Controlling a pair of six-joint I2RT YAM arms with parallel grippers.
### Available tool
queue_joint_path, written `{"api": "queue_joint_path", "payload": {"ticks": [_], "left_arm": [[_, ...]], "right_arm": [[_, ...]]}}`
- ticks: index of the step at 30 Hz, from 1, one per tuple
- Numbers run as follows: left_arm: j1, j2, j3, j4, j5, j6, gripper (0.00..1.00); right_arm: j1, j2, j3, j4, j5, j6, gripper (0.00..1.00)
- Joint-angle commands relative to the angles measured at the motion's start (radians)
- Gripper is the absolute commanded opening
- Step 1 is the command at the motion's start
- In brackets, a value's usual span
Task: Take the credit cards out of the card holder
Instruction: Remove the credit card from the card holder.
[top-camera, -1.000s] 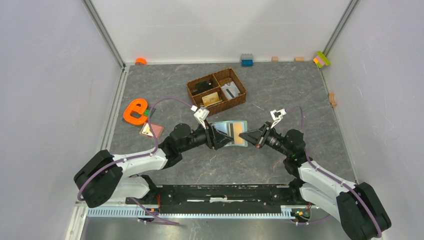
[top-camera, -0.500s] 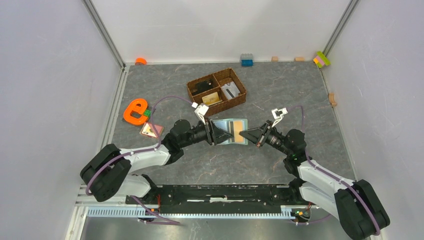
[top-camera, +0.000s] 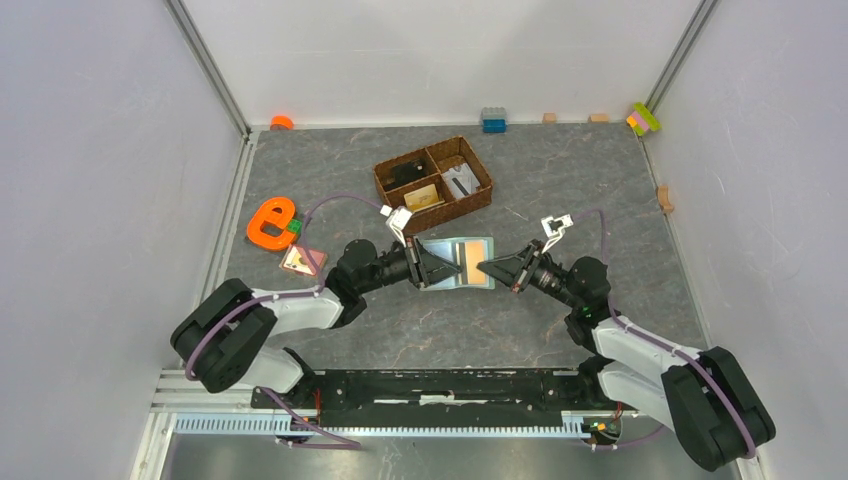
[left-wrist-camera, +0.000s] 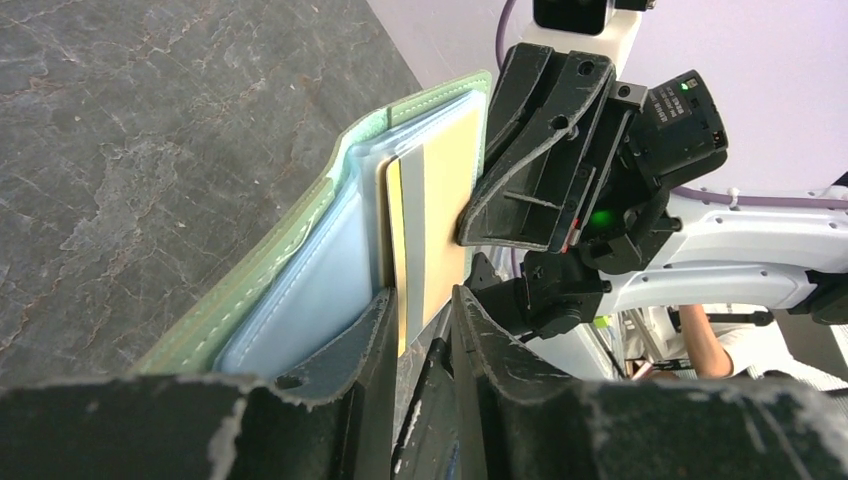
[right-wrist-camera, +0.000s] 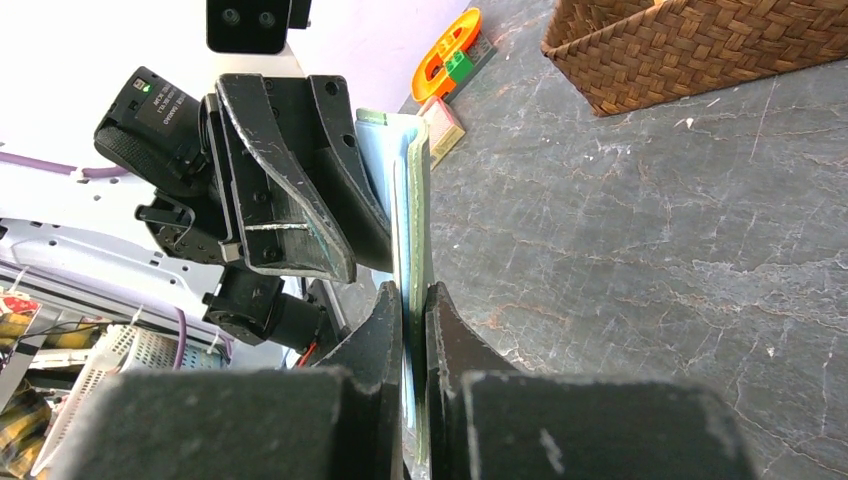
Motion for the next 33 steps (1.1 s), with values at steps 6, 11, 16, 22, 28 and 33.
{"api": "queue_joint_path", "payload": {"ticks": [6, 11, 16, 22, 28, 33], "left_arm": [[-0.030, 0.033, 0.032, 0.340, 0.197, -0.137, 0.31], [-0.029, 0.056, 0.030, 0.428, 0.227, -0.176, 0.23], [-0.030, 0.064, 0.036, 0.420, 0.227, -0.175, 0.19], [-0.030, 0.053, 0.029, 0.419, 0.218, -0.168, 0.12], [-0.025, 0.013, 0.021, 0.335, 0.185, -0.126, 0.09], [-0.012, -0.003, 0.011, 0.319, 0.174, -0.122, 0.10]], "right_arm": [[0.040, 0.052, 0.032, 0.088, -0.093, 0.029, 0.00], [0.047, 0.069, 0.033, 0.100, -0.098, 0.036, 0.01], [0.052, 0.085, 0.040, 0.100, -0.104, 0.036, 0.02], [0.059, 0.094, 0.046, 0.100, -0.112, 0.037, 0.02], [0.056, 0.037, 0.037, 0.066, -0.078, 0.016, 0.10], [0.041, 0.005, 0.022, 0.075, -0.070, 0.025, 0.10]]}}
